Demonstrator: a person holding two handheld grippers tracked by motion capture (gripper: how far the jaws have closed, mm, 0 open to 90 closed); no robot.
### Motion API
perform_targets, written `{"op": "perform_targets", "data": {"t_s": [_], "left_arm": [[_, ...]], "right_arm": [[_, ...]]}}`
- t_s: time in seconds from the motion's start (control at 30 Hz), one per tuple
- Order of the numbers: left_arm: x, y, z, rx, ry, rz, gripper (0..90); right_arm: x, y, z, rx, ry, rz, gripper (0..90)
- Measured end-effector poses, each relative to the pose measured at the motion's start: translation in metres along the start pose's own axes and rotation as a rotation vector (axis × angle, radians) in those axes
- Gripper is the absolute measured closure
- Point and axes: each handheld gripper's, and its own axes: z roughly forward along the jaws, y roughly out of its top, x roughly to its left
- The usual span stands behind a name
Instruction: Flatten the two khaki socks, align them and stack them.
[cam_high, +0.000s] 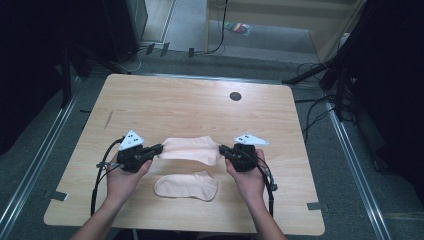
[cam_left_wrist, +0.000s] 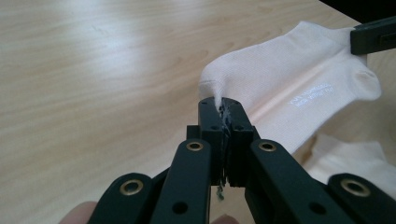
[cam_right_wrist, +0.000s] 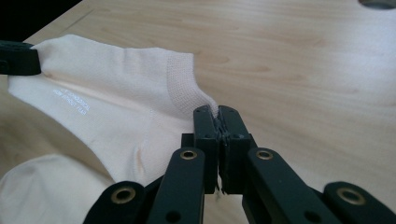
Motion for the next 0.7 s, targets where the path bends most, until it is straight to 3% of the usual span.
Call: {"op": "perform_targets", "data": {"t_s": [0.23, 0.47, 0.7], "left_arm": [[-0.013, -0.025, -0.017, 0.033, -0.030, -0.009, 89.3], [-0.021, -0.048, -0.020, 0.084, -0.052, -0.015, 89.3], [-0.024, -0.058, -0.025, 0.115, -0.070, -0.020, 89.3]], "right_arm": [[0.012, -0.022, -0.014, 0.041, 0.033, 0.000, 88.2], [0.017, -0.041, -0.021, 0.076, 0.048, 0.006, 88.3], [0.023, -0.051, -0.024, 0.097, 0.062, 0.004, 88.2]]}}
